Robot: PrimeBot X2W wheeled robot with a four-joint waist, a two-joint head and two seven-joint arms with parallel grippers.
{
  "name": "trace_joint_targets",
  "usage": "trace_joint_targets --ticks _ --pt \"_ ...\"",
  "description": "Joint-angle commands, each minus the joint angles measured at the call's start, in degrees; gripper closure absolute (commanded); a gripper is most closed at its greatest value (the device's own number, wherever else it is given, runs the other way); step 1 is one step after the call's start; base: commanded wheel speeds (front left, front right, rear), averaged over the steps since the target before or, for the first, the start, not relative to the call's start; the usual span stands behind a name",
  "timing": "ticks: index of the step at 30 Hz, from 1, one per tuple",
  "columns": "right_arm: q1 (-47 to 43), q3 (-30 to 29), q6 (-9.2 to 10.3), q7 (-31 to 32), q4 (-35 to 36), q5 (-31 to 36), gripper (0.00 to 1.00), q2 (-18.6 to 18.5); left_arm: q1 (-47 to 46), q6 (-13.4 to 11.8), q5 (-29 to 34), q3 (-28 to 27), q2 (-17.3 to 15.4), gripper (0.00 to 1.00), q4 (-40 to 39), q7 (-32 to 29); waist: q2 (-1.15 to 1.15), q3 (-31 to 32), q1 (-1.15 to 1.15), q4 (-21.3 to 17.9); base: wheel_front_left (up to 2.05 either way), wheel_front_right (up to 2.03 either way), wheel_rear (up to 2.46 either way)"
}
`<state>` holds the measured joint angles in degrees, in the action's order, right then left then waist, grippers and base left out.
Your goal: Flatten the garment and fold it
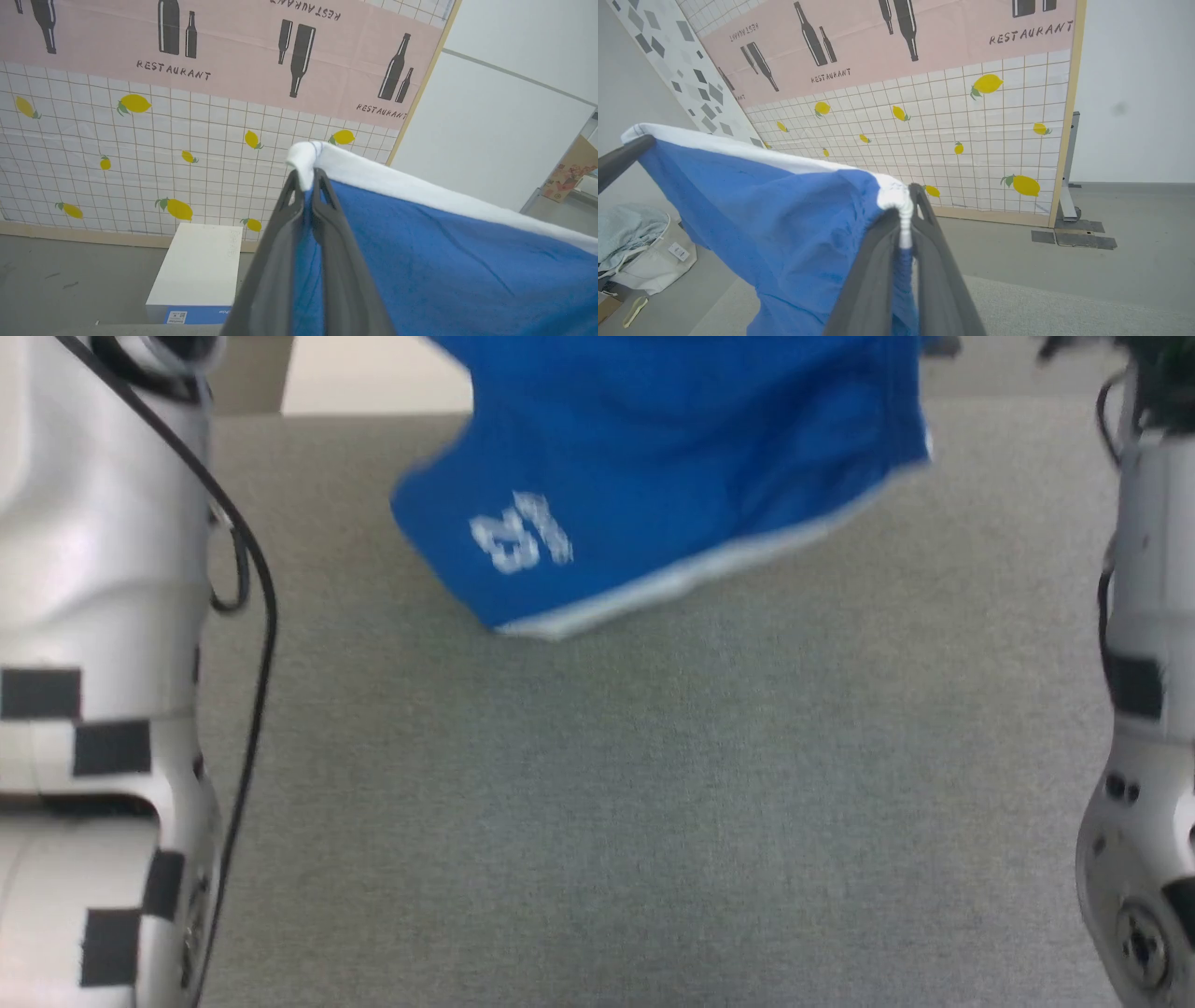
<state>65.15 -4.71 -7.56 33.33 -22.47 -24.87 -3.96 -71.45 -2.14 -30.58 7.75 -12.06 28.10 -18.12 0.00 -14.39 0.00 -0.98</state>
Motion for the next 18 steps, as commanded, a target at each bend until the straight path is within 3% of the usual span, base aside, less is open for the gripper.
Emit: trace_joint_targets --ticks 1,9,18 --pt "3.11 -1.26 0.08 -1.34 -1.26 0.18 1.00 0.31 -3.08 -0.25 0.71 -0.04 -0.38 1.00 0.38 0.95 0.00 -7.52 0.00 -1.84 0.00 0.00 0.00" --pt "15.90 -3.20 0.08 -11.16 -7.16 3.66 1.00 0.99 -14.37 1.04 2.14 -0.12 -0.20 1.00 1.98 8.39 0.00 -16.37 0.00 -1.85 0.00 0.00 0.00" --pt "17.60 -0.97 0.08 -17.30 -11.89 3.43 1.00 0.96 -15.13 4.08 1.16 0.11 0.63 1.00 6.59 14.13 0.00 -20.42 0.00 0.35 0.00 0.00 0.00"
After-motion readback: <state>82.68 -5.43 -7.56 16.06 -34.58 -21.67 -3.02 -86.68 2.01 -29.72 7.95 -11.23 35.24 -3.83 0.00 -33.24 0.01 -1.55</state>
